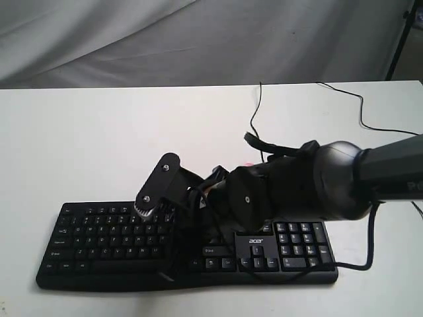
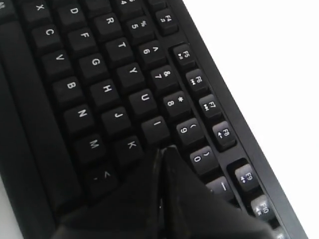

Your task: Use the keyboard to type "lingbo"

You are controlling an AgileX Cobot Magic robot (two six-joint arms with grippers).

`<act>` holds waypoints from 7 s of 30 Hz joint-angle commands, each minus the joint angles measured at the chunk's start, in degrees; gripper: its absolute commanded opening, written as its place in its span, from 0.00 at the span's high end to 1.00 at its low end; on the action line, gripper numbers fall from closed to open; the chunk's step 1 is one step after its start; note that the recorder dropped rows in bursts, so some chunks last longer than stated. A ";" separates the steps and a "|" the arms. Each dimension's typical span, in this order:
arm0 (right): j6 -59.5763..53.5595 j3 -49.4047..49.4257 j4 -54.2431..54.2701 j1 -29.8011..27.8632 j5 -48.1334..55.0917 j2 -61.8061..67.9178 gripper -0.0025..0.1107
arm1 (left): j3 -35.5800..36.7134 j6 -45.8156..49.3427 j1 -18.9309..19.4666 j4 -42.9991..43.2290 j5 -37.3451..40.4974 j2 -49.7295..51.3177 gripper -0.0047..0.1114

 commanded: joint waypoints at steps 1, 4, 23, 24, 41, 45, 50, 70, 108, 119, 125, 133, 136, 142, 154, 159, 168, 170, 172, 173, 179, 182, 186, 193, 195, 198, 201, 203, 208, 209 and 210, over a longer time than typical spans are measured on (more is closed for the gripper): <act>-1.91 0.26 -0.62 1.49 -1.85 0.07 0.98 | 0.29 -0.16 -0.22 -0.03 -0.25 0.18 0.95; -2.46 0.26 -0.62 1.61 -2.01 0.52 0.98 | 0.29 -0.16 -0.22 -0.03 -0.25 0.18 0.95; -2.67 0.26 -3.81 1.22 -1.84 1.30 0.98 | 0.29 -0.16 -0.22 -0.03 -0.25 0.18 0.95; -2.67 0.26 -3.81 1.22 -1.84 1.30 0.98 | 0.29 -0.16 -0.22 -0.03 -0.25 0.18 0.95; -2.67 0.26 -3.91 0.74 -1.75 2.11 0.98 | 0.29 -0.16 -0.22 -0.03 -0.25 0.18 0.95; -2.67 0.26 -3.91 0.74 -1.64 2.11 0.98 | 0.29 -0.16 -0.22 -0.03 -0.25 0.18 0.95; -2.67 0.26 -4.02 0.74 -0.90 2.11 0.98 | 0.29 -0.16 -0.22 -0.03 -0.25 0.18 0.95; -2.67 0.26 -5.36 0.74 -0.12 0.95 0.98 | 0.29 -0.16 -0.22 -0.03 -0.25 0.18 0.95; -1.13 -6.15 -5.25 0.97 0.18 5.16 0.98 | 0.29 -0.16 -0.22 -0.03 -0.25 0.18 0.95; -1.13 -6.15 -5.25 0.97 -1.21 5.27 0.98 | 0.29 -0.16 -0.22 -0.03 -0.25 0.18 0.95; -1.13 -6.15 -5.15 0.97 -1.21 6.10 0.98 | 0.29 -0.16 -0.22 -0.03 -0.25 0.18 0.95; -1.13 -6.15 -4.92 1.16 -0.77 7.18 0.98 | 0.29 -0.16 -0.22 -0.03 -0.25 0.18 0.95; -1.13 -6.15 -4.92 1.09 -0.66 7.18 0.98 | 0.29 -0.16 -0.22 -0.03 -0.25 0.18 0.95; -1.13 -6.15 -5.13 1.09 0.67 3.14 0.98 | 0.29 -0.16 -0.22 -0.03 -0.25 0.18 0.95; -1.13 -6.05 -4.93 6.22 3.96 1.18 0.98 | 0.29 -0.16 -0.22 -0.03 -0.25 0.18 0.95; -1.13 -6.05 -4.69 6.26 2.68 2.58 0.98 | 0.29 -0.16 -0.22 -0.03 -0.25 0.18 0.95; -1.13 -6.05 -4.69 6.26 0.95 4.15 0.98 | 0.29 -0.16 -0.22 -0.03 -0.25 0.18 0.95; -1.13 -6.05 -4.69 6.26 0.74 4.15 0.98 | 0.29 -0.16 -0.22 -0.03 -0.25 0.18 0.95; -1.13 -6.05 -4.69 6.26 0.74 4.15 0.98 | 0.29 -0.16 -0.22 -0.03 -0.25 0.18 0.95; -1.13 -6.05 -4.69 6.26 0.74 4.15 0.98 | 0.29 -0.16 -0.22 -0.03 -0.25 0.18 0.95; -1.29 -6.05 -4.69 6.26 0.75 4.15 0.98 | 0.29 -0.16 -0.22 -0.03 -0.25 0.18 0.95; -1.26 -6.05 -4.69 6.26 0.75 5.36 0.98 | 0.29 -0.16 -0.22 -0.03 -0.25 0.18 0.95; -1.35 -6.05 -3.62 6.82 0.75 7.27 0.98 | 0.29 -0.16 -0.22 -0.03 -0.25 0.18 0.95; -1.35 -6.05 -3.62 6.82 0.97 6.27 0.98 | 0.29 -0.16 -0.22 -0.03 -0.25 0.18 0.95; -1.35 -6.05 -3.62 6.82 0.97 5.28 0.98 | 0.29 -0.16 -0.22 -0.03 -0.25 0.18 0.95; -1.35 -6.05 -3.62 6.82 0.97 4.23 0.98 | 0.29 -0.16 -0.22 -0.03 -0.25 0.18 0.95; -1.35 -6.98 -4.02 6.82 2.06 3.98 0.98 | 0.29 -0.16 -0.22 -0.03 -0.25 0.18 0.95; -1.35 -8.46 -4.02 6.82 3.15 4.13 0.98 | 0.29 -0.16 -0.22 -0.03 -0.25 0.18 0.95; -1.35 -11.80 -4.30 6.82 3.41 4.13 0.98 | 0.29 -0.16 -0.22 -0.03 -0.25 0.18 0.95; -1.35 -12.24 -4.30 6.82 3.41 4.26 0.98 | 0.29 -0.16 -0.22 -0.03 -0.25 0.18 0.95; -1.35 -12.80 -4.30 6.82 3.41 4.54 0.98 | 0.29 -0.16 -0.22 -0.03 -0.25 0.18 0.95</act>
